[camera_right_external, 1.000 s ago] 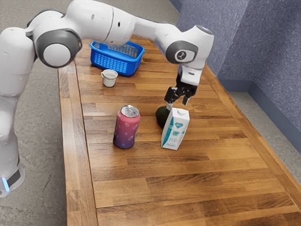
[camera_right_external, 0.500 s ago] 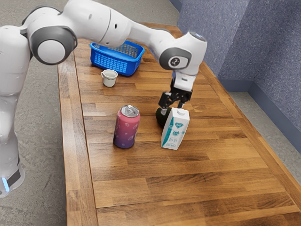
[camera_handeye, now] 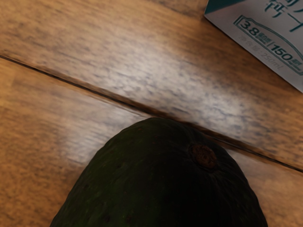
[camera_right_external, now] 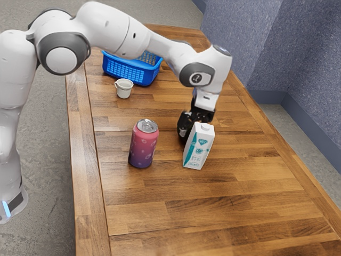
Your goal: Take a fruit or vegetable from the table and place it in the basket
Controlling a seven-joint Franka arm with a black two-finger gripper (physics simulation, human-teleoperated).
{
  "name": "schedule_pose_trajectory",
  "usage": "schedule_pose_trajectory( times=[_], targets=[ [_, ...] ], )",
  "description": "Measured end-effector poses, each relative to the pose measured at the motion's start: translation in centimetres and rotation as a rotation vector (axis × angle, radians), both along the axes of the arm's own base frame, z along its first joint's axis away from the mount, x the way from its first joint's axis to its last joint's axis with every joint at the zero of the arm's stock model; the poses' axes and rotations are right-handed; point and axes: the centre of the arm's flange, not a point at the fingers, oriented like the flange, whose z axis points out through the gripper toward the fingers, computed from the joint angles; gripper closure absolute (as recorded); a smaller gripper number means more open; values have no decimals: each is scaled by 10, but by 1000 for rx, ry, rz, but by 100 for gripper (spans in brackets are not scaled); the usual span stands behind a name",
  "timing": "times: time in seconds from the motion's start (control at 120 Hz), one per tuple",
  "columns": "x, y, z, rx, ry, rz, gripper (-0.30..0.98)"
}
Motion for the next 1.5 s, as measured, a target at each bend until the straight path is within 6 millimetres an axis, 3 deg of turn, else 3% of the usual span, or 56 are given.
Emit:
schedule_pose_trajectory(
  times=[0.25,0.342,0.525,0.683,0.8,0.875,0.992,1.1,1.175,1.242,1.383,1.5],
  targets=[
    [-3,0,-13,-5,9,2,0],
    [-4,0,-15,-4,7,8,15],
    [-4,-1,-9,0,-13,23,24],
    [-9,-2,36,1,-83,32,28],
    [-31,-1,107,0,-167,42,27],
    [-44,0,137,3,-198,50,25],
    [-59,4,162,26,-204,72,25],
    [-68,15,172,56,-192,110,25],
    [-73,40,178,82,-185,171,25],
    [-81,82,179,102,-174,259,24],
    [-115,221,190,145,-166,535,25],
    [-169,329,189,161,-145,752,25]
  ],
)
